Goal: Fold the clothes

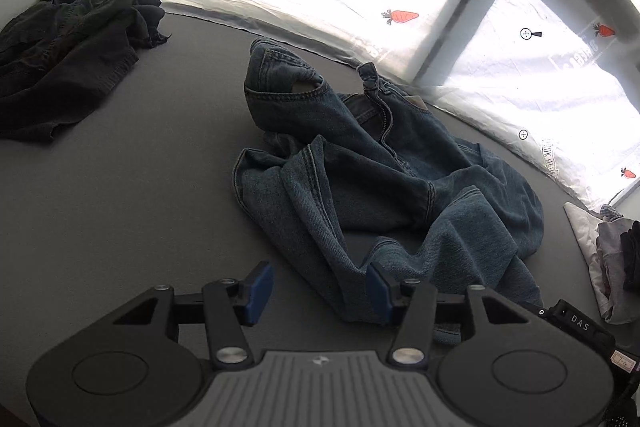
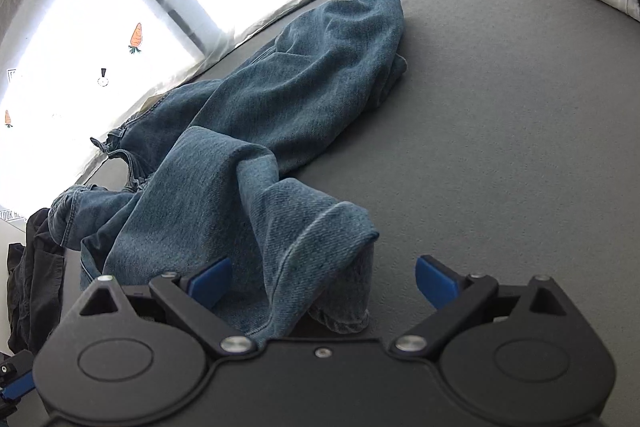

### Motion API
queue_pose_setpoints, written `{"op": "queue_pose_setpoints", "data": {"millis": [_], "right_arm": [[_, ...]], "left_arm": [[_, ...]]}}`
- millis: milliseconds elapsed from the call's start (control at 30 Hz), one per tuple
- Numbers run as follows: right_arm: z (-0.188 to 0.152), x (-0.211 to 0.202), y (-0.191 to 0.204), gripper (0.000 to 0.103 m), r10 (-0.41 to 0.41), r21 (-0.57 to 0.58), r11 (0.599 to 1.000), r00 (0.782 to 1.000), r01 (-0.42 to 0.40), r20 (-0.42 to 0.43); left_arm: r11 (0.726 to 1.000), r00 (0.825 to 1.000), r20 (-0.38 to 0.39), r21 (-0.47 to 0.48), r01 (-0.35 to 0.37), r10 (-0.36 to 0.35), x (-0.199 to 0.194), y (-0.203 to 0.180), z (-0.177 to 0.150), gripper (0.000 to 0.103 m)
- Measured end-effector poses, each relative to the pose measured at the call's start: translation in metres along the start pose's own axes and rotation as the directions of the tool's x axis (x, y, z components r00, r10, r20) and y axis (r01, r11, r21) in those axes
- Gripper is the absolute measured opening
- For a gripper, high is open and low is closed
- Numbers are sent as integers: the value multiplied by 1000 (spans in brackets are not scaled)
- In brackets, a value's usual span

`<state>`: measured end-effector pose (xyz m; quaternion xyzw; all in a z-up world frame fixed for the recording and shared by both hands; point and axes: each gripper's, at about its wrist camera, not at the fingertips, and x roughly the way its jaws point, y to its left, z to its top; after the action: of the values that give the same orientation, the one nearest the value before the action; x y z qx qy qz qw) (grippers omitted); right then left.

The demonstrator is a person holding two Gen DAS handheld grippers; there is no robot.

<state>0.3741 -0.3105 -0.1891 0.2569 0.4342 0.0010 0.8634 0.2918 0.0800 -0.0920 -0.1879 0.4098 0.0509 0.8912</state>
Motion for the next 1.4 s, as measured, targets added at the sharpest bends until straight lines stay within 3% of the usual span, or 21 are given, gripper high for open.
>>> {"op": "queue_pose_setpoints", "data": {"millis": [100, 167, 200, 233, 267, 400, 467, 567, 733, 833, 1100, 1300, 1400], "right_arm": [[2, 9, 8, 92, 28, -13, 1000, 999, -27, 26], [4, 12, 14, 72, 41, -55, 998, 998, -39, 36], [6, 13, 17, 54, 48, -76, 996, 998, -45, 41], [7, 12, 15, 29, 59, -73, 996, 997, -56, 44], [9, 11, 13, 24, 70, -69, 995, 996, -66, 47], [16, -3, 1, 17, 55, -67, 997, 991, -47, 120], [22, -14, -10, 17, -25, -64, 997, 984, 36, 175], [31, -33, -38, 17, -146, -27, 987, 954, 159, 262], [42, -65, -88, 16, -289, 27, 953, 885, 301, 364], [45, -83, -110, 16, -388, 41, 912, 824, 409, 413], [68, -126, -136, 16, -581, 140, 770, 594, 622, 556], [67, -95, -166, 20, -655, 187, 747, 659, 637, 371], [51, -83, -177, 42, -663, 256, 748, 693, 612, 282]], "left_arm": [[999, 999, 13, -21, -29, 29, -6, 11, -1, 54], [998, 999, 16, -47, -48, 49, -7, 17, -3, 54], [996, 998, 17, -60, -58, 59, -7, 20, -3, 54], [995, 997, 19, -73, -68, 69, -7, 22, -3, 54], [994, 997, 22, -84, -74, 76, -6, 22, -3, 54], [992, 996, 27, -90, -86, 89, 0, 12, -1, 54], [994, 995, 22, -66, -91, 93, 7, 1, -2, 54], [995, 996, 12, -34, -90, 91, 18, -16, -2, 54], [998, 998, -16, 0, -60, 60, 36, -44, -2, 54], [998, 998, -15, -3, -62, 62, 42, -51, 1, 54], [992, 993, -19, -43, -115, 114, 56, -46, 14, 55], [977, 989, -23, -149, -150, 148, 66, -12, 29, 62], [963, 985, -7, -209, -168, 171, 74, 5, 38, 67]]}}
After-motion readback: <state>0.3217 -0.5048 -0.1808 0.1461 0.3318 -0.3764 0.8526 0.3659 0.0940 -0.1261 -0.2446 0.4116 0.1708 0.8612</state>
